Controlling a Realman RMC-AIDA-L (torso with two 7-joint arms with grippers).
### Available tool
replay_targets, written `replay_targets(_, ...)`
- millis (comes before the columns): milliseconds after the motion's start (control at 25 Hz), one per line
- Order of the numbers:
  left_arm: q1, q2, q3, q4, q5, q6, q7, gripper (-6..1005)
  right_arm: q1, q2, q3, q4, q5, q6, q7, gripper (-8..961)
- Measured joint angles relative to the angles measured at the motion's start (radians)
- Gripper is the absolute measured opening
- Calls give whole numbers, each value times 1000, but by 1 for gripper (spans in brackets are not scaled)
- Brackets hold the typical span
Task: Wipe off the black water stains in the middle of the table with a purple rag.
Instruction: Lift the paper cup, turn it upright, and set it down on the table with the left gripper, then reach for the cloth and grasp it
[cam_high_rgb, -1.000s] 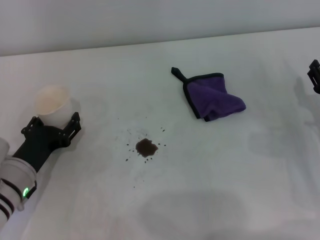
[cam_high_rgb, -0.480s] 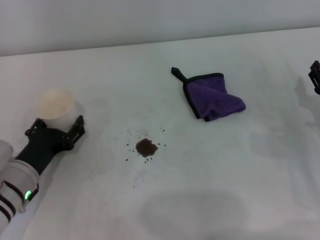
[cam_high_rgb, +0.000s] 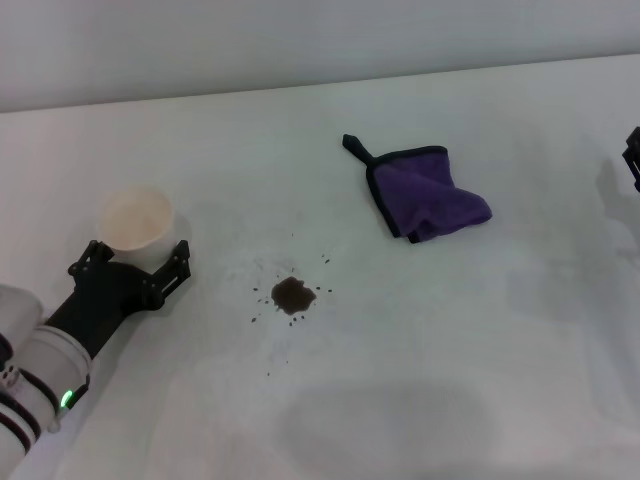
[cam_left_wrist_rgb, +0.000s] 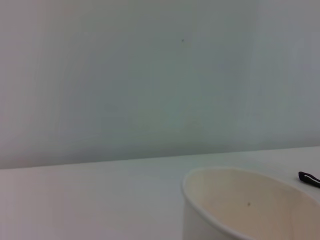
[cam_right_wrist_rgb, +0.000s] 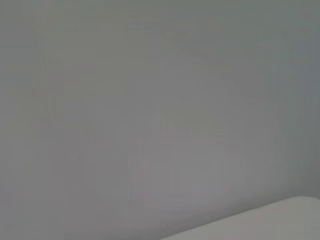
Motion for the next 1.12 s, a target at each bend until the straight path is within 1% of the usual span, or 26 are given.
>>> replay_targets(240,23,2,-1,22,-2,2,1,877,-4,-1,0,0,0,2,0,712)
replay_targets(440,54,2,0,26,-2,30,2,877,-4,-2,0,0,0,4,0,712)
replay_targets(760,147,6,0,24,-1,142,-3,881,1,-2,0,0,0,4,9,712)
replay_targets(840,176,5,-1,24,-4,184,-6,880,4,-2,0,-1,-3,5,38,712)
replay_targets(960,207,4,0,25,-4,218,-7,879,9,-5,0,-30,-51,7,114,711)
replay_targets(1000,216,3,0,25,-4,227,-8,879,11,-5,0,-52,-88,7,158,711)
replay_targets(1040,226,2,0,25,-5,238,-8,879,16,-8,0,-104,-181,8,274,711)
replay_targets(1080,236,2,0,26,-7,250,-9,878,16,-8,0,-104,-181,8,274,711)
replay_targets(1120,251,1,-1,27,-14,273,-10,878,21,-9,0,-138,-235,7,348,711)
